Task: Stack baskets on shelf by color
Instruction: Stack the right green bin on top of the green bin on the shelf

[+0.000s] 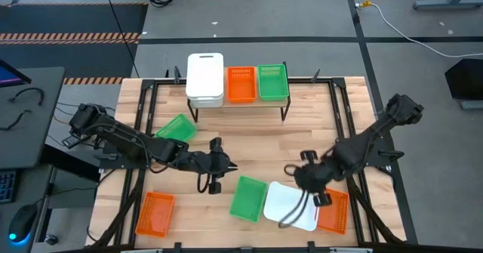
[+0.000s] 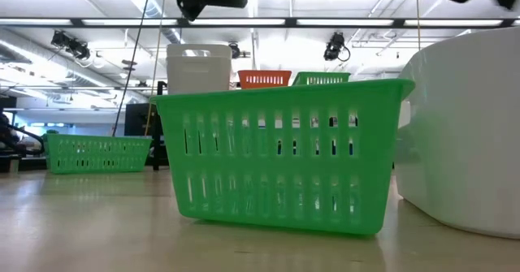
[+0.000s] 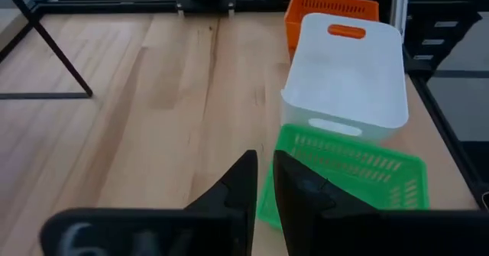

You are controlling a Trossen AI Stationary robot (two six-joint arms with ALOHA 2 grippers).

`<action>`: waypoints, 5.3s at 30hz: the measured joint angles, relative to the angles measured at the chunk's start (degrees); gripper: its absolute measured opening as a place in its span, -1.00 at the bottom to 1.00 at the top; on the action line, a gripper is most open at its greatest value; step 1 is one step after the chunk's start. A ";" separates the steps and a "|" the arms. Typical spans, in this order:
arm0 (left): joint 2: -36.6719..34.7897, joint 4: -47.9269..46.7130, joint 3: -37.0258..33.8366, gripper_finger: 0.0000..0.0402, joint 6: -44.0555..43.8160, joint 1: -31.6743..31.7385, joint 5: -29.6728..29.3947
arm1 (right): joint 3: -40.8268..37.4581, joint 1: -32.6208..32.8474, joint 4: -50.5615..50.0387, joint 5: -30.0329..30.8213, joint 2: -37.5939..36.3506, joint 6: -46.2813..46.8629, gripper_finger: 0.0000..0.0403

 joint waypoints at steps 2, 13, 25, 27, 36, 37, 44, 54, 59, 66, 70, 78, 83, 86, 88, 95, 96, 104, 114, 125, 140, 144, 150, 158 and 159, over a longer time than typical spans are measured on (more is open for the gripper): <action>0.01 0.89 0.02 -0.74 0.28 0.00 0.00 | 0.00 1.85 -0.54 -1.13 2.04 -1.13 -0.38; 0.02 2.94 0.02 -0.75 -1.91 -1.40 0.12 | 1.03 7.03 -0.99 -2.92 9.60 0.47 -0.38; 6.61 0.54 1.68 -0.64 1.95 -11.43 7.87 | 9.58 6.35 0.90 11.12 9.73 -2.96 -0.38; 8.88 0.66 3.45 -0.59 3.08 -12.31 7.48 | 9.60 5.53 1.22 11.97 9.76 -3.15 -0.38; 20.22 -12.71 15.53 -0.26 5.01 -14.71 7.48 | 9.60 2.40 0.93 11.89 10.02 -3.16 -0.38; 21.05 -13.53 16.27 -0.23 4.24 -14.61 7.48 | 9.60 2.32 0.85 11.92 10.02 -3.17 -0.38; 24.19 -12.13 17.64 -0.09 2.40 -14.55 10.06 | 9.60 2.37 0.29 11.89 10.02 -3.90 -0.38; 30.15 -7.19 17.62 -0.20 5.69 -14.93 6.06 | 9.60 2.37 -0.29 11.89 10.00 -4.13 -0.38; 30.15 -7.51 17.62 -0.27 5.53 -14.55 3.86 | 9.60 2.57 -0.24 11.90 10.00 -4.06 -0.38; 30.15 -7.41 17.62 -0.29 5.45 -13.42 1.31 | 9.60 2.57 -0.12 11.94 10.00 -3.60 -0.38; 30.15 -7.40 17.62 -0.29 6.03 -10.77 1.07 | 9.60 2.59 0.57 11.92 10.00 -3.60 -0.38; 30.42 -6.84 17.61 -0.32 11.12 -8.65 -0.59 | 9.60 2.84 0.84 11.52 10.00 -1.23 -0.38; 29.75 -6.40 18.27 -0.29 13.54 -7.80 -3.75 | 9.60 3.07 0.81 11.48 9.97 -1.57 -0.38; 29.98 -6.51 18.27 -0.28 12.39 -6.25 -0.09 | 9.60 3.03 0.93 11.50 9.97 -1.20 -0.38; 29.99 -7.08 18.27 -0.27 12.59 -5.86 -0.22 | 9.60 3.28 1.31 11.50 9.97 -1.22 -0.38; 30.00 -8.62 17.92 -0.27 13.30 -3.74 7.33 | 9.60 3.29 2.81 11.72 9.95 -1.56 -0.38; 30.02 -8.94 17.88 -0.28 13.29 -3.45 7.24 | 9.60 3.31 2.85 11.72 9.95 -1.62 -0.38; 30.04 -9.21 17.88 -0.35 13.07 -0.43 1.22 | 9.59 3.31 2.85 11.92 9.95 -1.66 -0.38; 31.28 -7.53 17.88 -0.92 14.81 6.04 7.99 | 9.57 3.29 2.81 11.92 9.95 -1.68 -0.38; 32.99 -3.85 18.26 -0.92 14.82 9.93 8.80 | 9.57 3.29 2.33 12.47 9.95 -3.43 -0.38; 30.24 -9.57 28.44 -0.96 16.72 7.46 5.58 | 9.52 -1.04 0.09 21.31 9.95 -3.09 -0.38; 30.24 -9.56 28.37 -0.96 16.57 6.62 4.28 | 7.61 -2.63 4.15 18.74 9.91 -1.38 -0.38; 30.24 -9.40 28.37 -0.96 16.41 5.49 2.83 | 2.87 -5.65 9.93 13.67 9.91 0.49 -0.35; 30.24 -8.59 28.37 -0.95 16.31 4.44 1.42 | 2.64 -6.46 9.14 18.52 9.91 0.64 -0.29; 30.24 -8.12 28.37 -0.95 16.34 4.27 1.16 | 2.64 -6.71 8.67 18.52 9.91 1.21 -0.28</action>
